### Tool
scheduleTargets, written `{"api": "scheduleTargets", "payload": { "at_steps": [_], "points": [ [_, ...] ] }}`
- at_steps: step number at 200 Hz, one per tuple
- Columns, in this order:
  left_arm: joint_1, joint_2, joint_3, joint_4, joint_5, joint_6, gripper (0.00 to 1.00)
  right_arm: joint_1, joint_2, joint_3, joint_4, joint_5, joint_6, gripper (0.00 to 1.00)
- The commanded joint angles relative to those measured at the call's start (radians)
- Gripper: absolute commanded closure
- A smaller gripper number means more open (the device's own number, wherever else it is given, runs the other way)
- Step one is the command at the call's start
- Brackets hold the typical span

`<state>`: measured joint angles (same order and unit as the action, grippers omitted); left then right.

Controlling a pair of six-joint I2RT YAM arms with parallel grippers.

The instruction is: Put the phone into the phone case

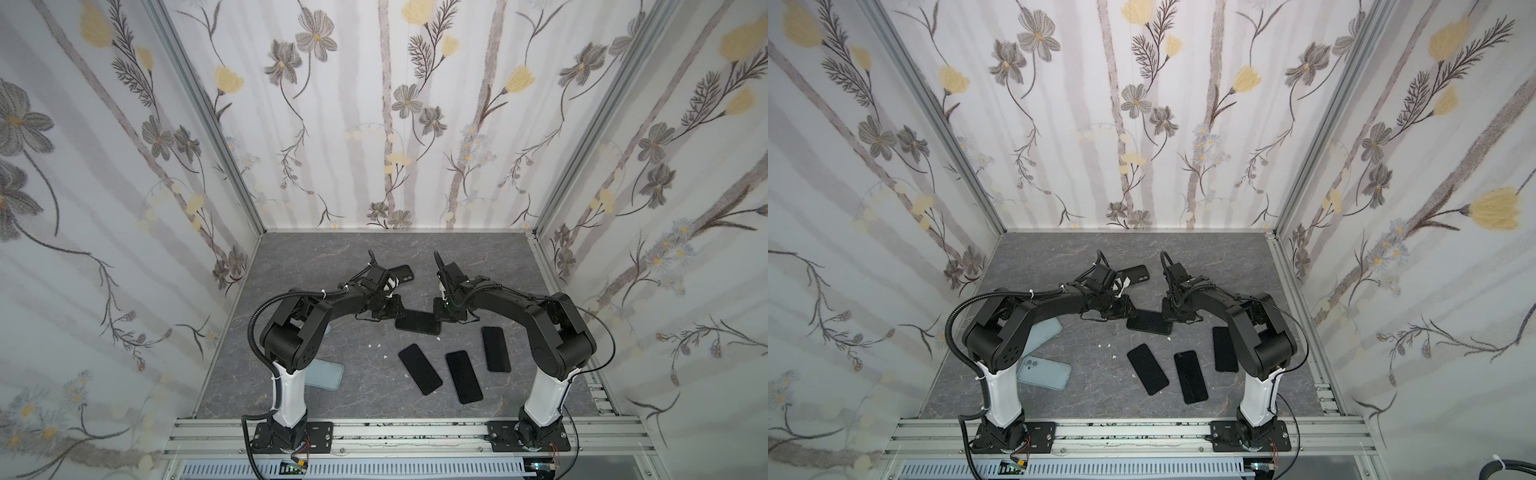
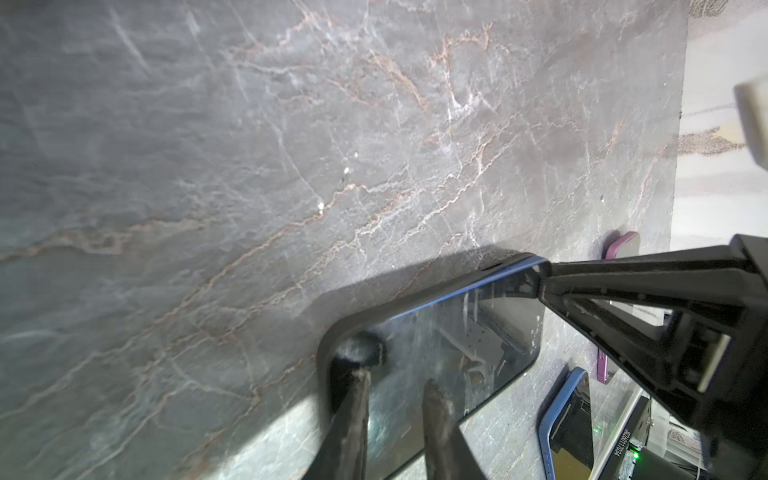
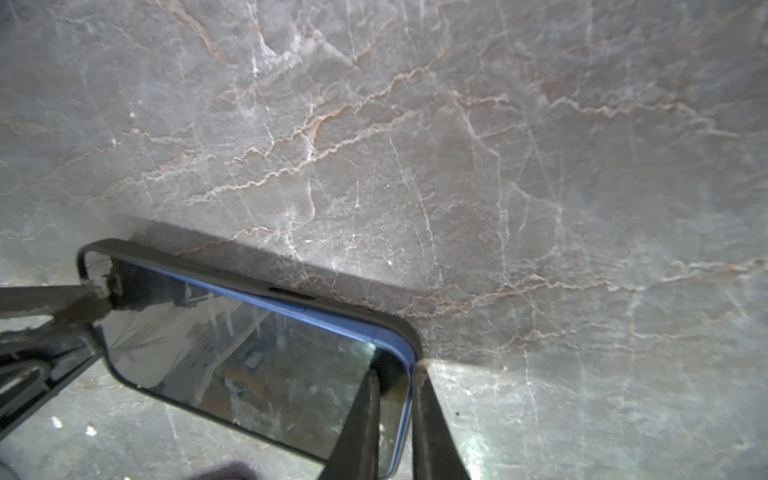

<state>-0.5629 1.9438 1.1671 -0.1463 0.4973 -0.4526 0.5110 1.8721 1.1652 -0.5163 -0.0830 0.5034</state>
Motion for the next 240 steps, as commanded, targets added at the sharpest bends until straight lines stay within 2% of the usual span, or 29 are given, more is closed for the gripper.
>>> {"api": "scheduleTargets", "payload": {
  "at_steps": [1,146,195,220,240],
  "points": [
    [0.0,0.001,0.008,-0.013,-0.014,-0.006,0.74,0.017,0.066,-0.025,-0.078,0.1,-0.014,0.87],
    [-0.002,-0.006,0.008,-0.024,-0.048,-0.003,0.76,0.083,0.125,-0.002,-0.132,0.195,-0.012,0.87],
    [0.001,-0.026,0.015,-0.026,-0.056,0.009,0.76,0.098,0.098,0.128,-0.197,0.209,-0.033,0.86],
    [0.008,-0.062,0.024,-0.04,-0.09,0.036,0.75,0.1,0.046,0.205,-0.209,0.209,-0.053,0.85],
    [0.03,-0.095,0.026,-0.036,-0.075,0.042,0.75,0.102,0.001,0.266,-0.212,0.21,-0.077,0.83]
  ]
}}
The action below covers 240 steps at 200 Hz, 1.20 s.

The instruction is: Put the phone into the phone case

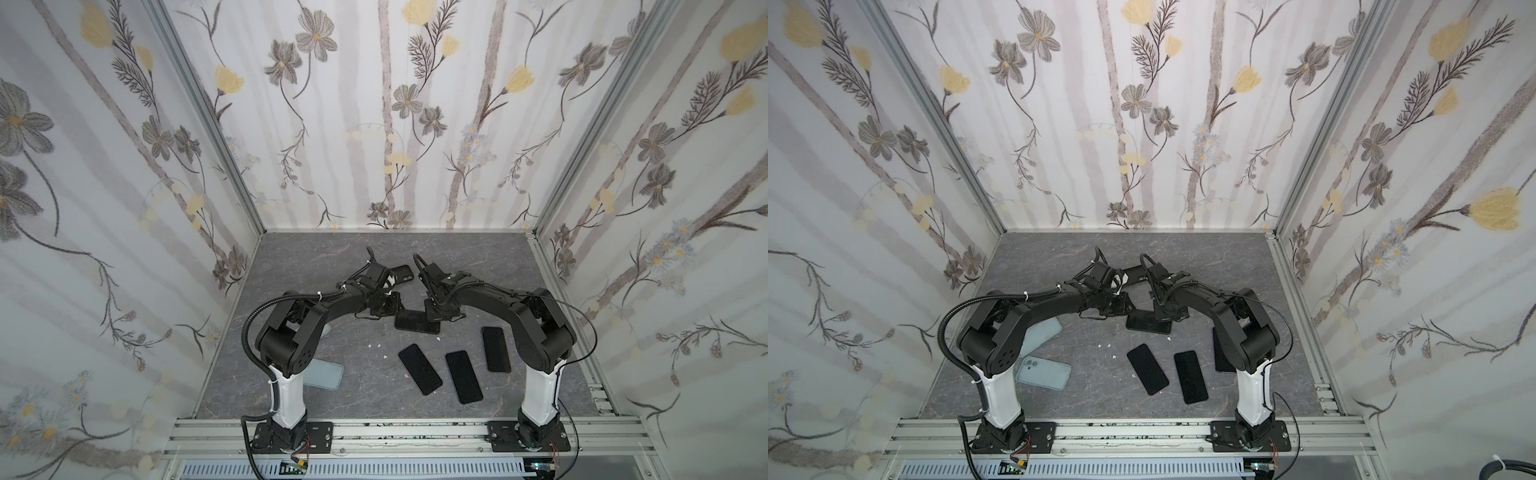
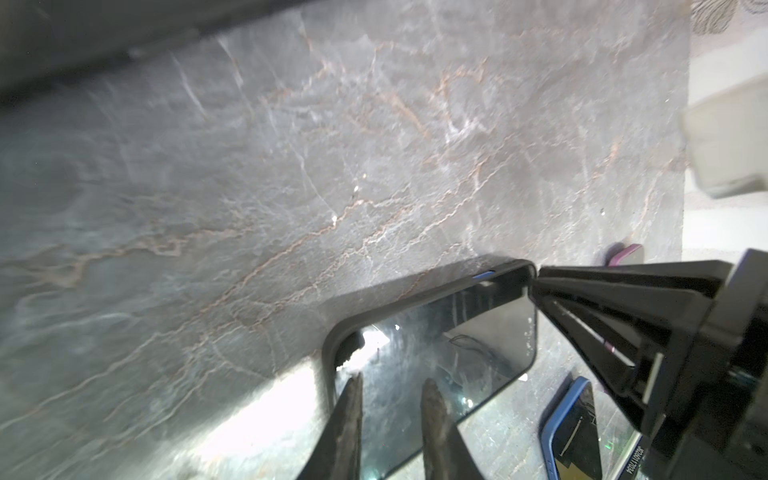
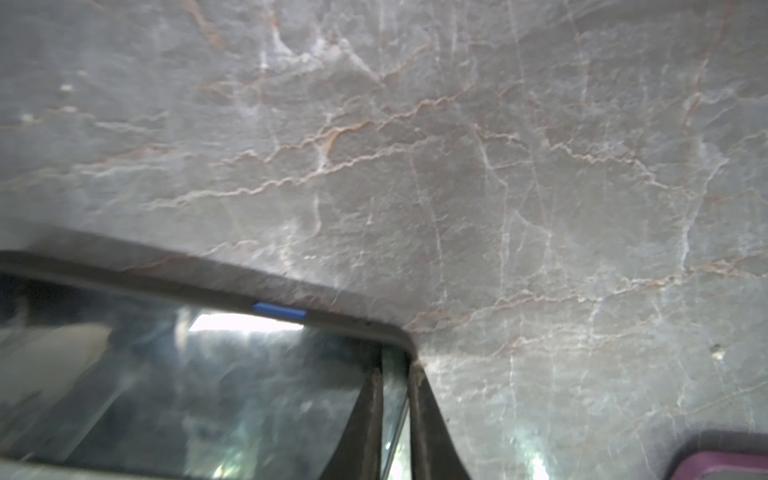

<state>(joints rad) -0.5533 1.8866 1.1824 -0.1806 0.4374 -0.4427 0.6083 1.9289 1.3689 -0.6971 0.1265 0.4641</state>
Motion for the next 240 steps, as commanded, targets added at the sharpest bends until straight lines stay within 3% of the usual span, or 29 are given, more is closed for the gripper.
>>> {"api": "scheduleTargets", "payload": {
  "at_steps": [1,33,68,94,119,146,160,168,209,220,240],
  "points": [
    [0.022,-0.04,0.009,0.0,-0.015,0.032,0.74,0.004,-0.057,0.066,-0.031,0.001,-0.04,0.83],
    [0.05,-0.117,-0.005,0.033,-0.021,0.05,0.74,0.005,-0.125,0.145,-0.022,0.016,-0.097,0.82],
    [0.075,-0.217,-0.034,0.084,-0.031,0.073,0.73,0.005,-0.242,0.137,0.112,0.007,-0.189,0.8],
    [0.082,-0.298,-0.054,0.111,-0.064,0.113,0.71,0.006,-0.304,0.113,0.211,-0.01,-0.3,0.77],
    [0.091,-0.386,-0.088,0.152,-0.077,0.148,0.68,0.007,-0.366,0.038,0.333,-0.096,-0.473,0.74],
    [0.105,-0.482,-0.133,0.194,-0.095,0.179,0.63,0.005,-0.417,-0.066,0.451,-0.179,-0.602,0.62],
    [0.108,-0.528,-0.157,0.213,-0.112,0.19,0.61,0.005,-0.428,-0.08,0.446,-0.254,-0.666,0.43],
    [0.112,-0.549,-0.17,0.226,-0.12,0.195,0.6,0.007,-0.433,-0.091,0.443,-0.306,-0.714,0.38],
    [0.131,-0.62,-0.206,0.263,-0.126,0.215,0.53,0.009,-0.429,-0.141,0.403,-0.352,-0.921,0.19],
    [0.135,-0.625,-0.208,0.262,-0.129,0.22,0.48,0.01,-0.412,-0.14,0.373,-0.355,-0.954,0.18],
    [0.142,-0.65,-0.211,0.263,-0.126,0.223,0.47,0.01,-0.367,-0.119,0.3,-0.34,-0.997,0.16]
  ]
}}
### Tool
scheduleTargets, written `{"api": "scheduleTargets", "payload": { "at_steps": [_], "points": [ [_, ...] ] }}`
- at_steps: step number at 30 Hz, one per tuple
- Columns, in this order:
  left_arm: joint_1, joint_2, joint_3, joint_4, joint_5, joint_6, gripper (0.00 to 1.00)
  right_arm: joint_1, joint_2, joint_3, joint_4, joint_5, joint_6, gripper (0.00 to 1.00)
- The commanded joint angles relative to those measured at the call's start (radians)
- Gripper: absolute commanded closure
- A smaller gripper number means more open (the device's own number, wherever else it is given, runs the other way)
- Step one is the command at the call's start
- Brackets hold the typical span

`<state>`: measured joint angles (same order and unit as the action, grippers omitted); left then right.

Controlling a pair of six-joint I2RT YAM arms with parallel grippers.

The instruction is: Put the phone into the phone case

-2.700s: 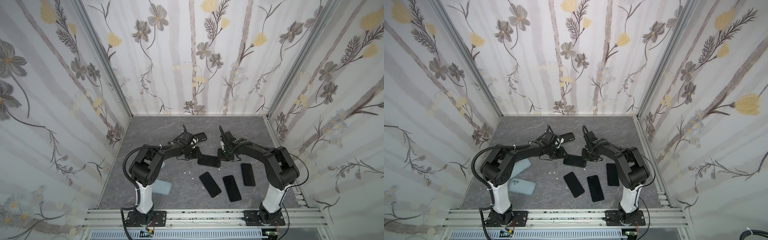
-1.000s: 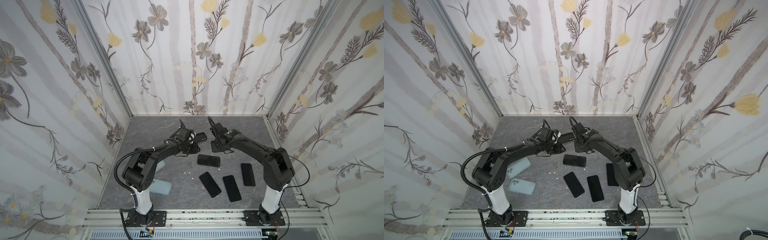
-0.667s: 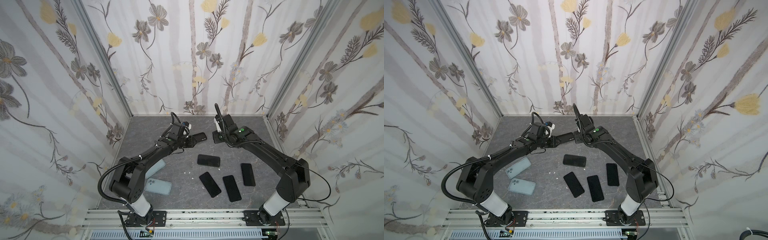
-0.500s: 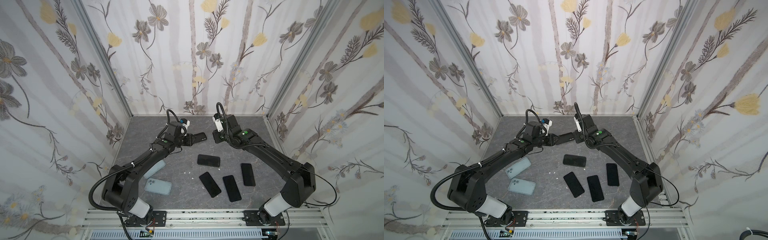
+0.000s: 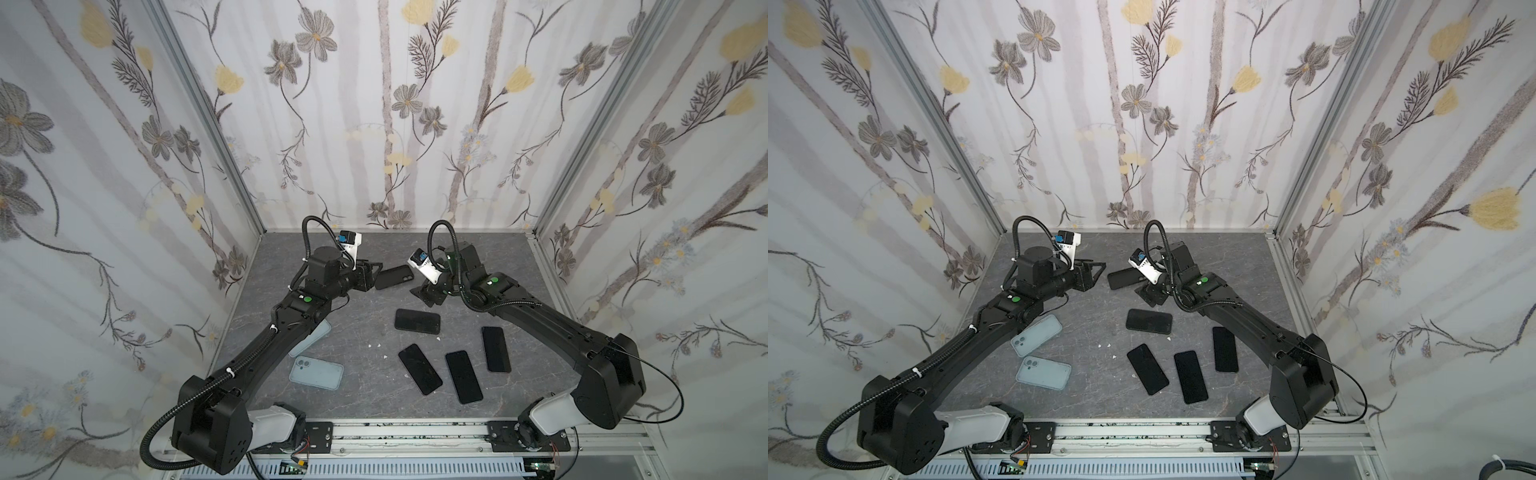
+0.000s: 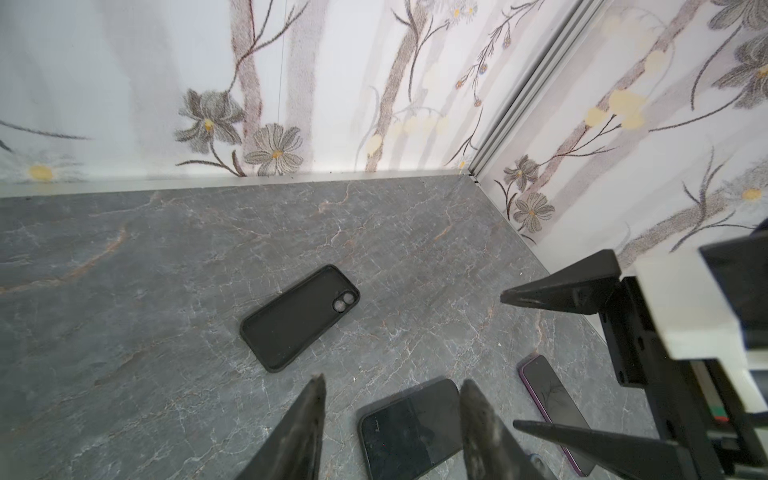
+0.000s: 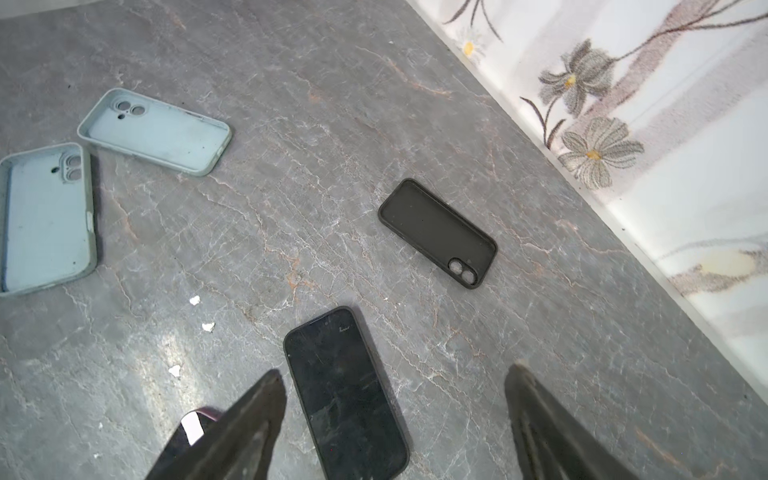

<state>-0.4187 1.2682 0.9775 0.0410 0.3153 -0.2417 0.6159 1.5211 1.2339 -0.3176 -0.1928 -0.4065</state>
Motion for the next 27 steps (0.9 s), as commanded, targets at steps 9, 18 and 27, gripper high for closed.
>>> {"api": "scheduleTargets", "payload": {
  "at_steps": [9,18,27],
  "points": [
    [0.018,-0.058,-0.014,0.042,-0.016,0.03,0.4,0.007,0.195,0.061,-0.192,0.046,-0.168,0.04],
    [0.024,-0.055,-0.016,0.04,-0.024,0.026,0.39,0.017,0.31,0.057,-0.199,0.081,-0.211,0.0],
    [0.026,-0.049,-0.017,0.04,-0.024,0.022,0.38,0.021,0.381,0.064,-0.195,0.108,-0.23,0.0]
  ]
}}
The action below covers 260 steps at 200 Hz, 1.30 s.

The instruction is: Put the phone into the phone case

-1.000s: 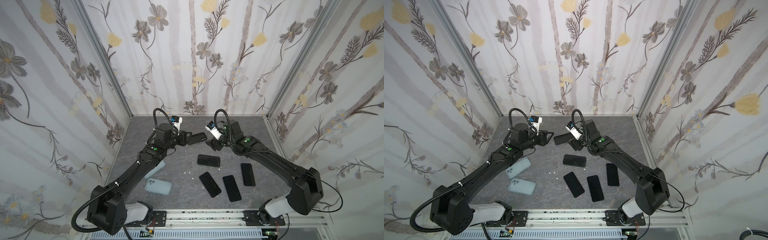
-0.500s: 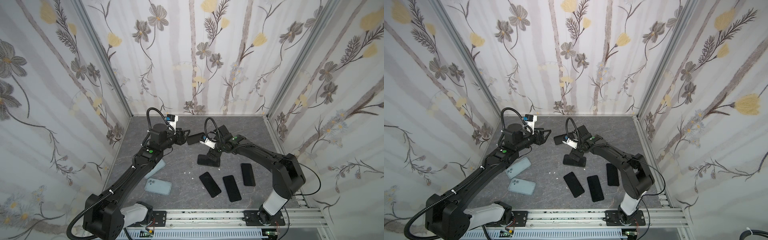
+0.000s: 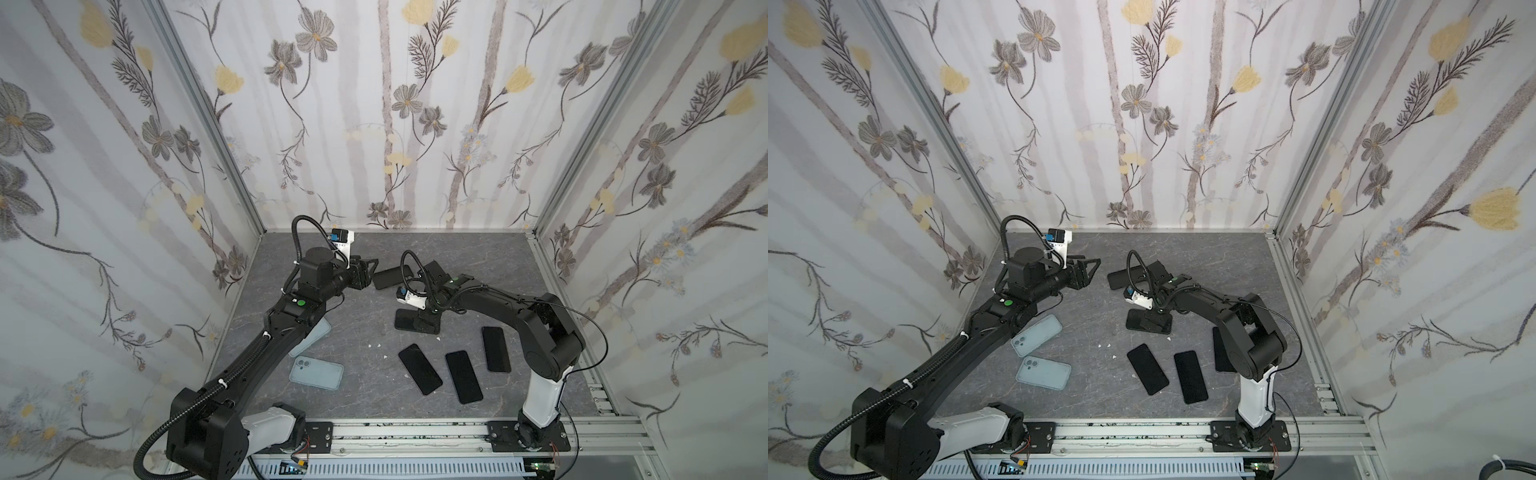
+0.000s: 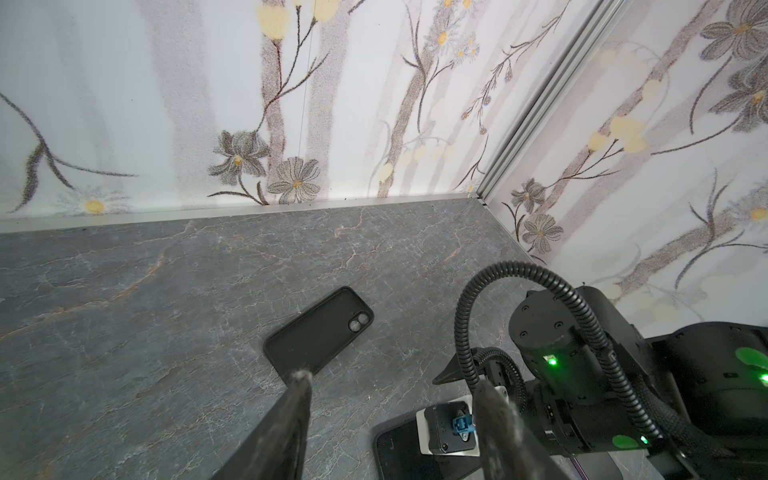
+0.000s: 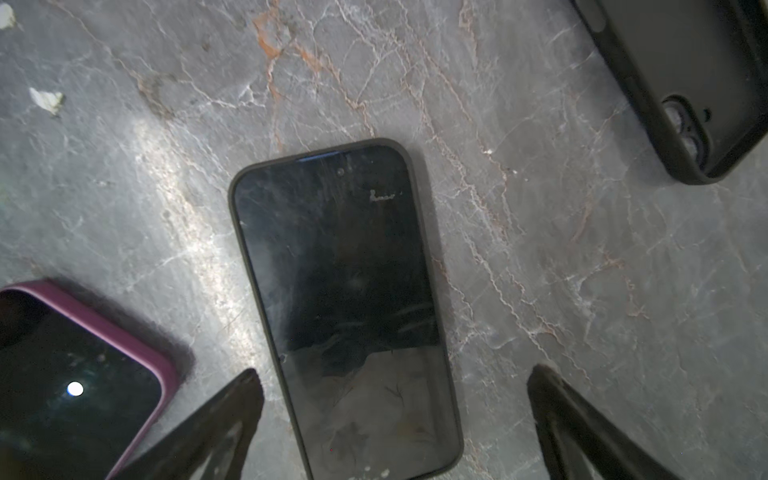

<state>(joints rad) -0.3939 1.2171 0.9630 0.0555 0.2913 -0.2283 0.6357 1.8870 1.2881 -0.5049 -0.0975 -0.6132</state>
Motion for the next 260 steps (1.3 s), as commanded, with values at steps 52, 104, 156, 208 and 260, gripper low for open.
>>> {"api": "scheduleTargets", "payload": {
  "at_steps": [52,104,156,208,260],
  "points": [
    [0.003,0.009,-0.003,0.026,0.008,0.004,0.38,0.002,0.073,0.05,-0.071,-0.017,-0.032,0.02],
    [0.001,0.009,0.0,0.023,0.011,0.001,0.37,0.005,0.089,0.068,-0.106,-0.034,-0.028,0.04],
    [0.003,0.005,0.002,0.018,0.009,0.003,0.37,0.012,0.119,0.075,-0.111,0.014,-0.02,0.08],
    [0.003,0.005,0.002,0.015,0.001,0.002,0.37,0.013,0.13,0.08,-0.11,0.077,0.007,0.18],
    [0.004,0.008,0.002,0.014,-0.012,0.002,0.37,-0.054,0.124,0.106,-0.088,0.085,0.101,0.25]
  ]
}}
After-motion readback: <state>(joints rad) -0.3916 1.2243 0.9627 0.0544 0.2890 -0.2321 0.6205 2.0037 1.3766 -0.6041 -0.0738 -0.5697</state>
